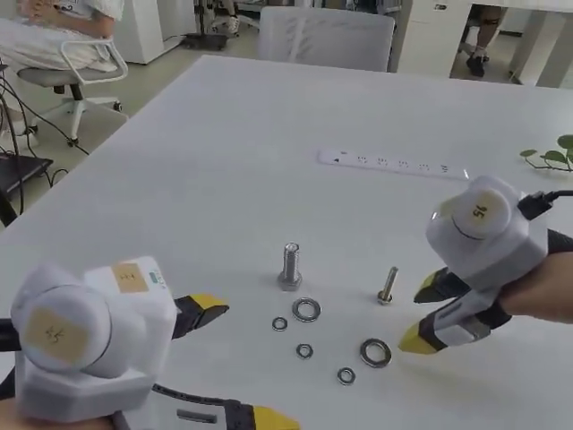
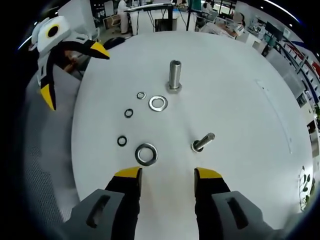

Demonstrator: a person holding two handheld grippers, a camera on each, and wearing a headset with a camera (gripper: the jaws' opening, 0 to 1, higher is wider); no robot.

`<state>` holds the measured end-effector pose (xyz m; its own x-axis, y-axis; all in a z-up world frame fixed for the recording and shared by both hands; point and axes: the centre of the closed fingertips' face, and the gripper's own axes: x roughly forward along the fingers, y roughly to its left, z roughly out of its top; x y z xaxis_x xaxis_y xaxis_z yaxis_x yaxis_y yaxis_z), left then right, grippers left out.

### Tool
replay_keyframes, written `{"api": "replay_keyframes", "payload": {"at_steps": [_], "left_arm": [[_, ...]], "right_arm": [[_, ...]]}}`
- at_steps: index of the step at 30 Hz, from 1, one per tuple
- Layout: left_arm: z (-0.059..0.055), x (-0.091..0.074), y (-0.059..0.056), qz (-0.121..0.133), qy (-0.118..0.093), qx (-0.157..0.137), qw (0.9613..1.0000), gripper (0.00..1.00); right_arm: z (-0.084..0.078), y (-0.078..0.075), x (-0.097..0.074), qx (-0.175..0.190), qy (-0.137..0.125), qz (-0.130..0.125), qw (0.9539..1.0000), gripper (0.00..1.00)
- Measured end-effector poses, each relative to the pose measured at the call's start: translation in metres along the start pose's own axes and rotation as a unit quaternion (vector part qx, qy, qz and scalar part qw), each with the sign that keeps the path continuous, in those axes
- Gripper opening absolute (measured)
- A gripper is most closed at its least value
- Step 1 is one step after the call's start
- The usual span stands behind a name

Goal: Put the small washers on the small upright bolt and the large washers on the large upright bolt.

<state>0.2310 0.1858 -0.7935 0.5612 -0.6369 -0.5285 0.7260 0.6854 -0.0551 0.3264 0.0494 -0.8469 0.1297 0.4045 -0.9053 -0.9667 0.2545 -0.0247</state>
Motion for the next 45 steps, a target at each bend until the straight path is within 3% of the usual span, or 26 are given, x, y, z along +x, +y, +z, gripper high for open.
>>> {"api": "replay_keyframes", "payload": {"at_steps": [18, 45], "left_arm": [[0.004, -0.004, 0.002, 0.007, -0.01, 0.005, 0.9999, 0.81], [0.006, -0.005, 0.004, 0.009, -0.019, 0.001, 0.9998, 0.81]], "right_arm": [[0.011, 0.025, 0.013, -0.047, 0.021, 0.014, 0.9986, 0.42], [0.007, 0.027, 0.036, -0.076, 0.062, 0.019, 0.995, 0.32]]}}
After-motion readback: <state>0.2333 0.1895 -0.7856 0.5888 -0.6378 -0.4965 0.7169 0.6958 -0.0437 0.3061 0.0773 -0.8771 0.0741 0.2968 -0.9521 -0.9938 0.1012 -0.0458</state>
